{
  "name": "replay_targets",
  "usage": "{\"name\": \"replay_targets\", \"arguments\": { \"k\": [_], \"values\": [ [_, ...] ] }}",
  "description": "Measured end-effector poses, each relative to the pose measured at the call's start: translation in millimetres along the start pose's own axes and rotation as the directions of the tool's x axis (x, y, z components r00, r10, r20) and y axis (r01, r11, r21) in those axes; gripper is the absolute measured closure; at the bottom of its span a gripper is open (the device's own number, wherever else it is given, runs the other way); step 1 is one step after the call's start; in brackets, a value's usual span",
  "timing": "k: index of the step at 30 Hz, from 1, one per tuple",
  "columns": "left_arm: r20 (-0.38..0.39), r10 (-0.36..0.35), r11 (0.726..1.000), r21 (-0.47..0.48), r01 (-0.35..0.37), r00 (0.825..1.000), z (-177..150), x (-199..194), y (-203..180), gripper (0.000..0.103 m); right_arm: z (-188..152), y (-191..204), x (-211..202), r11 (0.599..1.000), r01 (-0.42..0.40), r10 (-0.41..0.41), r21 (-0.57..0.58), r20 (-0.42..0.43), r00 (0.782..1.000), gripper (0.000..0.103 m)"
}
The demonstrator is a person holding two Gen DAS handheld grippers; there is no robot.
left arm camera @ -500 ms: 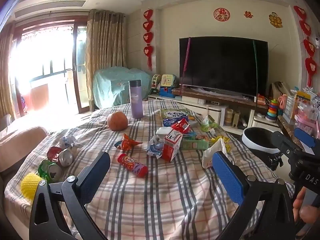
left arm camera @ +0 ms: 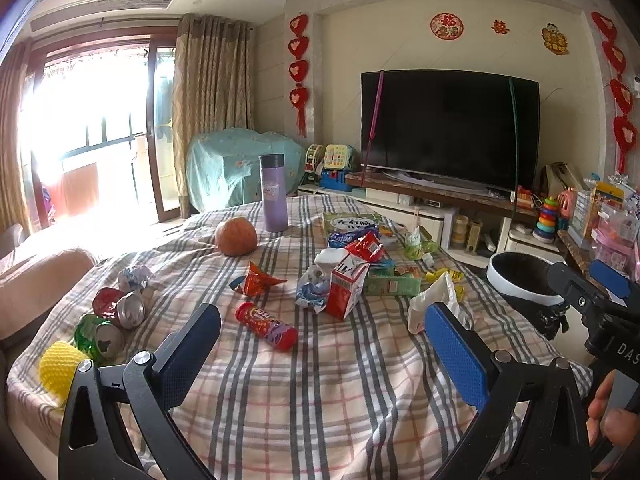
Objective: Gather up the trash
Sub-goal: 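Move both tools toward the trash on the plaid bed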
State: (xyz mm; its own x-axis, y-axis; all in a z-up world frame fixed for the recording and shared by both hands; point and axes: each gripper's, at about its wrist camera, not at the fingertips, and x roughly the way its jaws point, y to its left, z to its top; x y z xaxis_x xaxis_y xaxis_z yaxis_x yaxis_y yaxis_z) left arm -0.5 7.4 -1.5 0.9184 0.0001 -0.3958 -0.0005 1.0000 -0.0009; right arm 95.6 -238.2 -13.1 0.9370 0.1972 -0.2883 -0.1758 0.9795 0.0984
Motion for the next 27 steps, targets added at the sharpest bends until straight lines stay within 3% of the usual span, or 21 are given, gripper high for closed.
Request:
{"name": "replay_targets", "arguments": {
  "k": [27],
  "values": [
    [-0.004, -0.004, 1.0, -0.002, 0.004, 1.0, -4.7, 4.5, 0.2, 0.001, -1.6, -0.6, 2.9, 1.0, -0.015, 0.015, 0.017, -0.023, 1.0, 0.0]
  ]
}}
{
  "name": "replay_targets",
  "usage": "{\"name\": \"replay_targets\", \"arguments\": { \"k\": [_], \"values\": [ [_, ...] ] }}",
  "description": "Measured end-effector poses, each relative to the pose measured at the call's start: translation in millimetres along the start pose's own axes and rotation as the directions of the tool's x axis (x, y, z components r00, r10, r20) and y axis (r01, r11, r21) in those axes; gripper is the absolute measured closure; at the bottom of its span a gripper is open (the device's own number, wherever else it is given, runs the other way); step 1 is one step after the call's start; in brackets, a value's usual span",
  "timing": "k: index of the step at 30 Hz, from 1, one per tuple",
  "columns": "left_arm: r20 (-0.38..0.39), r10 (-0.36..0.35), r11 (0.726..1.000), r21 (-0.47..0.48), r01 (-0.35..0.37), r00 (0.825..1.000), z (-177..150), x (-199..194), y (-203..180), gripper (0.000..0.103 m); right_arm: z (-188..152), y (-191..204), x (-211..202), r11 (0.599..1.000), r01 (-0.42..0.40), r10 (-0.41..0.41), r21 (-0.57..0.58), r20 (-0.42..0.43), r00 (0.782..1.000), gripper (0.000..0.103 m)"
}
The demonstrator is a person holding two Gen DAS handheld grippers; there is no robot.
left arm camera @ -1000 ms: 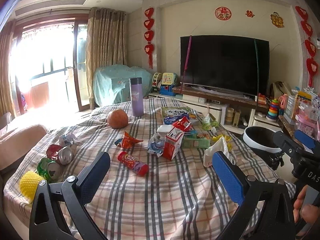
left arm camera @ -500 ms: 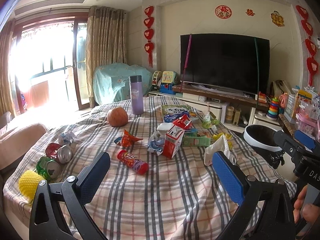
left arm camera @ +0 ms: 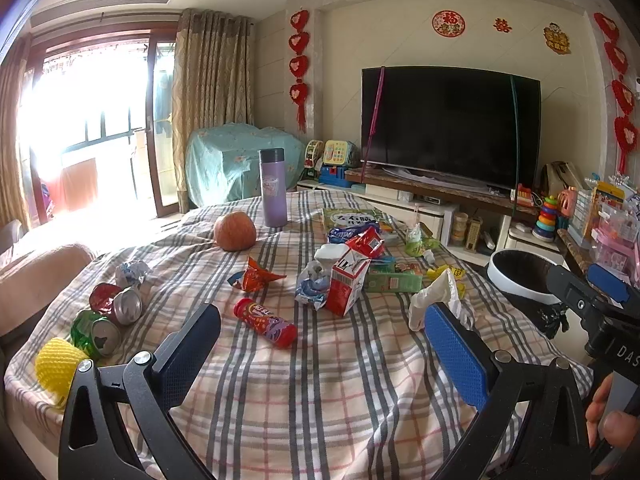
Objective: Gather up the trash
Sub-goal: 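Move both tools toward the trash on the plaid bed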
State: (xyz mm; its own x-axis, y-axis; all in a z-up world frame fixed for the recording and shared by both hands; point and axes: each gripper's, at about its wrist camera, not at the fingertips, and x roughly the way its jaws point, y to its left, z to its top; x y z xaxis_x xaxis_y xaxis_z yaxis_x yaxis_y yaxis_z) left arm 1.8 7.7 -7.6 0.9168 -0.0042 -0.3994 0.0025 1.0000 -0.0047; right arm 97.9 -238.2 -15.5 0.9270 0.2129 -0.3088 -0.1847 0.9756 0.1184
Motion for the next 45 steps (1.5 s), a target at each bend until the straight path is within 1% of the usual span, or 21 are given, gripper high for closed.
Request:
{"name": "replay_targets", "arguments": {
  "k": [12, 17, 22, 27, 32, 39, 45],
  "values": [
    [-0.021, -0.003, 1.0, -0.005, 0.003, 1.0, -3.7, 8.2, 1.8, 0.001, -1.5, -1.1, 2.4, 1.0, -0.002, 0.003, 0.006, -0.015, 1.0, 0.0],
    [-0.062, -0.02, 0.999, -0.026, 0.019, 0.998, -5.5, 18.8, 9.0, 0.001, -3.4, -1.2, 8.4, 1.0, -0.011, 0.012, 0.015, -0.036, 0.999, 0.0],
    [-0.113, -0.003, 0.999, -0.047, -0.002, 0.994, -6.9, 34.2, 20.4, 0.001, -8.3, 2.2, 22.0, 0.999, -0.036, 0.037, 0.02, -0.082, 0.996, 0.0],
    [-0.197, 0.008, 0.996, -0.087, -0.026, 0.98, -8.3, 60.0, 37.3, 0.001, -14.1, 5.3, 37.8, 0.998, -0.056, 0.059, 0.02, -0.136, 0.989, 0.0],
    [-0.26, 0.027, 0.992, -0.115, -0.059, 0.965, -6.0, 83.3, 50.2, 0.001, -18.6, 4.1, 55.4, 0.997, -0.064, 0.07, 0.036, -0.189, 0.98, 0.0],
    [-0.32, 0.026, 0.985, -0.153, -0.079, 0.947, -5.0, 124.1, 63.5, 0.001, -24.2, -0.7, 80.4, 0.995, -0.065, 0.081, 0.071, -0.258, 0.963, 0.0],
    [-0.363, 0.05, 0.981, -0.158, -0.114, 0.931, 1.8, 164.4, 66.4, 0.001, -28.9, -6.0, 103.0, 0.993, -0.063, 0.091, 0.101, -0.307, 0.947, 0.0]
  ]
}}
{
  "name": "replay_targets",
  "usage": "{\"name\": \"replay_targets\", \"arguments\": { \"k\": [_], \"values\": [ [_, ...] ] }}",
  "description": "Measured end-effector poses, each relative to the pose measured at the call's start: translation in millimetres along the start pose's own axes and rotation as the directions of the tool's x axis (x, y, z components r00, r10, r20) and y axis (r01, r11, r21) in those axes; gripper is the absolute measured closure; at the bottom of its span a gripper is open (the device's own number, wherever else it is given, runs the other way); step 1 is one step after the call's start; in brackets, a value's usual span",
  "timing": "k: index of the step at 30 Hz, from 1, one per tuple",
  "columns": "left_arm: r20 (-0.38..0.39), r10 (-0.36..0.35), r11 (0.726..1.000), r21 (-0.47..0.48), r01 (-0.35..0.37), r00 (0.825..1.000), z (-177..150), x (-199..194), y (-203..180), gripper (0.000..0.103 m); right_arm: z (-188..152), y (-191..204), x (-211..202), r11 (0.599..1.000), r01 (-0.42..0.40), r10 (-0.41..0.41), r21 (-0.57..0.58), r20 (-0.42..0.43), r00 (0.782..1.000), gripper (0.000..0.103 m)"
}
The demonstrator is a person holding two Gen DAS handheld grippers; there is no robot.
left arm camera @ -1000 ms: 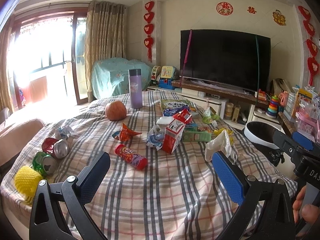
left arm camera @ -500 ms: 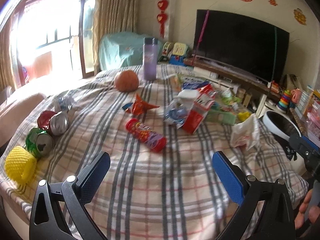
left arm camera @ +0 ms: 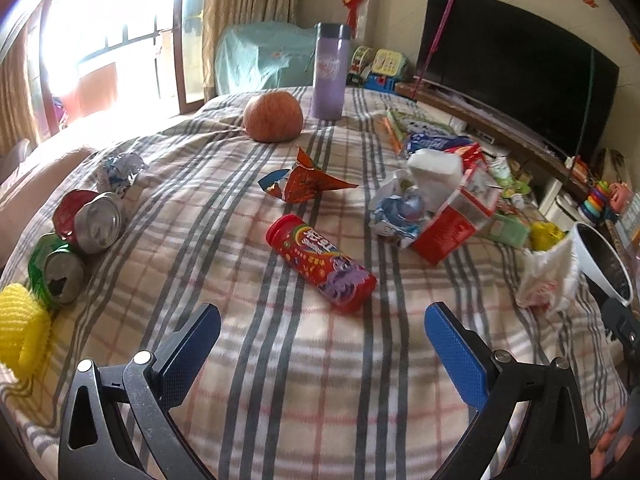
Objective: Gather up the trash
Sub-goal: 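Move both tools toward the trash on the plaid bed, then grasp the red candy tube with the left tool while the right tool grasps the white tissue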
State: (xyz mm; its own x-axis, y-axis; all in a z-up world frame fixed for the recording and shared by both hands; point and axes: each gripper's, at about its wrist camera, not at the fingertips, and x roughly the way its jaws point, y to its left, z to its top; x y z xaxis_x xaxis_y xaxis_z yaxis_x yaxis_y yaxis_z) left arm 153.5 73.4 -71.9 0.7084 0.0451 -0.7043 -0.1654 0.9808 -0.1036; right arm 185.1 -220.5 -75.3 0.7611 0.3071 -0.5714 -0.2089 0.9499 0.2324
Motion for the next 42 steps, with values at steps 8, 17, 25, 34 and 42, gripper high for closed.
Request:
{"name": "replay_targets", "arguments": {
  "k": [8, 17, 25, 34, 42],
  "values": [
    [-0.083, 0.027, 0.997, -0.075, -0.034, 0.996, 26.2, 54.4, 8.3, 0.001, 8.4, -8.7, 35.2, 1.0, 0.002, 0.0, 0.029, -0.075, 0.997, 0.0],
    [-0.15, 0.015, 0.995, -0.099, -0.03, 0.989, 39.8, 97.9, 5.0, 0.022, 13.5, -22.7, 71.4, 0.998, 0.005, 0.006, 0.07, -0.152, 0.988, 0.008],
    [-0.135, -0.007, 0.998, -0.065, -0.001, 0.991, 39.9, 103.2, -1.4, 0.062, 12.0, -30.5, 80.2, 0.994, -0.018, 0.037, 0.108, -0.177, 0.983, 0.049],
    [-0.089, -0.055, 0.998, -0.039, 0.051, 0.995, 26.8, 74.1, -0.4, 0.074, 9.6, -24.3, 70.6, 0.996, -0.044, 0.057, 0.082, -0.163, 0.985, 0.066],
    [-0.084, -0.15, 0.988, 0.026, 0.153, 0.985, 0.7, 32.1, -25.8, 0.076, 5.8, -26.9, 50.7, 0.994, -0.057, 0.069, 0.088, -0.137, 0.988, 0.068]
  ]
}}
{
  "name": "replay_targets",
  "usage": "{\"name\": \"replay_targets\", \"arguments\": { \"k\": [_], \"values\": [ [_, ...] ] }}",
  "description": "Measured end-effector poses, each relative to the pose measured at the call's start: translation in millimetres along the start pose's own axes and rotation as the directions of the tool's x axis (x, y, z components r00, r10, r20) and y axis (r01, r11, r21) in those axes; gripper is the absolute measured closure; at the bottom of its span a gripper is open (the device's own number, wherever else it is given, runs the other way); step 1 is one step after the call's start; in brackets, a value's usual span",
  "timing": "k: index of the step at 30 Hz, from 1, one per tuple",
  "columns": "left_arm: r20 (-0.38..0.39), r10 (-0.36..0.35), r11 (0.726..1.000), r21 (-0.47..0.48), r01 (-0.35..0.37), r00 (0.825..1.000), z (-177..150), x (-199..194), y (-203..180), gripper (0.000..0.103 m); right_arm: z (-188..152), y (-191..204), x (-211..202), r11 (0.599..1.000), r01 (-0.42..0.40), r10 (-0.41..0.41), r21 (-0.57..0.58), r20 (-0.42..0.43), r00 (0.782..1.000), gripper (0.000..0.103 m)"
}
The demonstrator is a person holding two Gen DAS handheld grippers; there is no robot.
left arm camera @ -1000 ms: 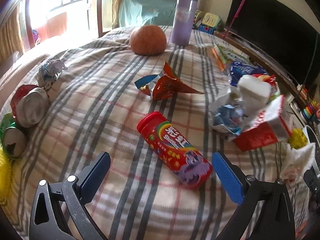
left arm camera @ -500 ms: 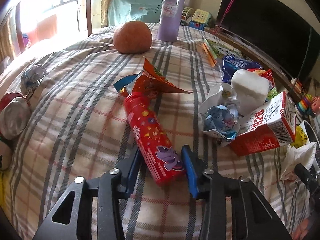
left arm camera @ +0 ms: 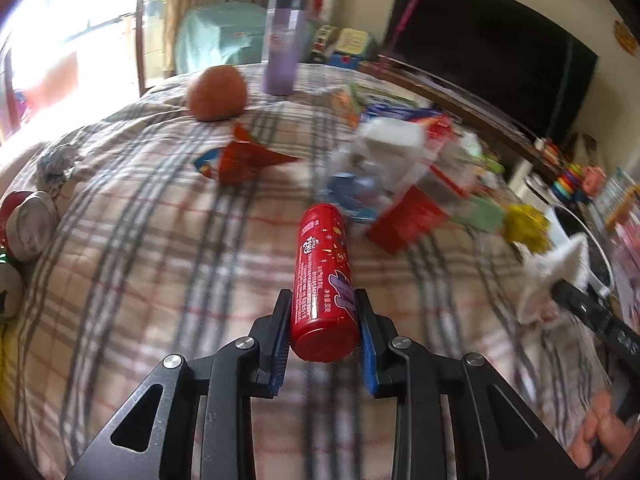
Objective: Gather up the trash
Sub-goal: 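Grasp the red candy tube with the left tool while the right tool grasps the white tissue, then carry the red tube and white tissue with both tools over the black bin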
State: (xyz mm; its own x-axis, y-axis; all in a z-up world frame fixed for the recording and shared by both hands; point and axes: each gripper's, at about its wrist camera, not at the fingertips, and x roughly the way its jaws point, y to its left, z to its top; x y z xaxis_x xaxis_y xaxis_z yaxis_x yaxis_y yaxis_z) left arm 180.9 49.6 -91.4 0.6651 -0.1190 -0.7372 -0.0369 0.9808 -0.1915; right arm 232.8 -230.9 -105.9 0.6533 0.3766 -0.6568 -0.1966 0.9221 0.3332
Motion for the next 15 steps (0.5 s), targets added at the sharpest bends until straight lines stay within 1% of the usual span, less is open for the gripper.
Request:
{"name": "replay_targets", "arguments": {
  "k": [1, 2, 5, 9, 13, 15],
  "values": [
    [-0.001, -0.012, 1.0, 0.009, 0.012, 1.0, -2.3, -2.9, -4.0, 0.076, -1.0, -1.1, -3.9, 1.0, 0.0, 0.0, 0.003, 0.005, 1.0, 0.069],
    [-0.002, -0.036, 0.999, 0.024, 0.036, 0.999, -6.0, -8.2, -10.9, 0.076, -1.4, -2.1, -6.4, 1.0, 0.001, -0.001, 0.004, 0.008, 1.0, 0.07],
    [-0.001, -0.077, 0.995, 0.066, 0.077, 0.997, -11.0, -19.4, -25.4, 0.076, -2.9, -5.9, -14.8, 1.0, 0.004, -0.004, 0.011, 0.02, 1.0, 0.07],
    [0.0, -0.12, 0.986, 0.12, 0.119, 0.993, -16.1, -31.7, -43.9, 0.076, -4.1, -10.2, -25.9, 1.0, 0.01, -0.011, 0.018, 0.039, 0.999, 0.071],
    [-0.005, -0.154, 0.976, 0.157, 0.153, 0.988, -18.9, -39.5, -60.4, 0.076, -4.6, -17.5, -35.8, 0.999, 0.022, -0.023, 0.03, 0.057, 0.998, 0.071],
    [-0.009, -0.158, 0.973, 0.167, 0.157, 0.987, -15.5, -36.9, -64.6, 0.076, -4.2, -21.1, -39.3, 0.999, 0.028, -0.031, 0.038, 0.063, 0.998, 0.071]
  ]
}}
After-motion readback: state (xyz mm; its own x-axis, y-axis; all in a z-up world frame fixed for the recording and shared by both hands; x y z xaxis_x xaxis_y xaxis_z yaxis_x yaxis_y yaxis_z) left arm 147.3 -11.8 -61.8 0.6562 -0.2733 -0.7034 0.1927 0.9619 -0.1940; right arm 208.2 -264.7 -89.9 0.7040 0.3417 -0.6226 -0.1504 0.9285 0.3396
